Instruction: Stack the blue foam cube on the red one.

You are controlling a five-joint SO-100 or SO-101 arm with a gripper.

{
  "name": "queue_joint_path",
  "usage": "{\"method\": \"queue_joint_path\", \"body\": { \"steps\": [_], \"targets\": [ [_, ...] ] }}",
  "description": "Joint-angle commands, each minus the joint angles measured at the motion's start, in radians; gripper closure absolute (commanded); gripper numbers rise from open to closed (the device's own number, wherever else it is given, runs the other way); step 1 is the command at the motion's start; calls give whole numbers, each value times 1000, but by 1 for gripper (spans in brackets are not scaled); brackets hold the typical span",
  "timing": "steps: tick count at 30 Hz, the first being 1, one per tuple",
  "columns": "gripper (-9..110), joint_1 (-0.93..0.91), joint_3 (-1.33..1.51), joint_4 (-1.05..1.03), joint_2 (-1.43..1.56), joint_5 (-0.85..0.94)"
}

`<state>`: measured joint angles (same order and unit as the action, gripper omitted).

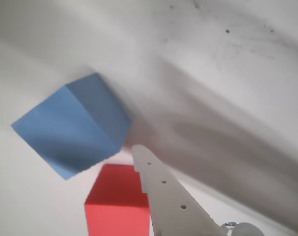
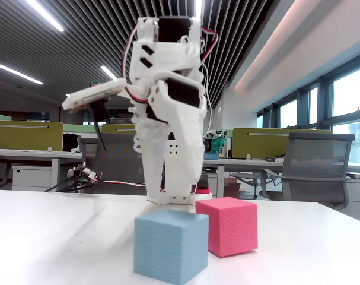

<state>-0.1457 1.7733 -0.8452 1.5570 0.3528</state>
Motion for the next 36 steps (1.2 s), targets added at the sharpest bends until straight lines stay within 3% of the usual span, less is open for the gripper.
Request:
{"method": "queue_joint_path", "body": {
  "steps": [1, 17, 36],
  "targets": [
    [64, -15, -117, -6, -38, 40],
    [65, -14, -230, -6, -199, 178],
    [68, 23, -195, 57, -275, 181]
  ]
}}
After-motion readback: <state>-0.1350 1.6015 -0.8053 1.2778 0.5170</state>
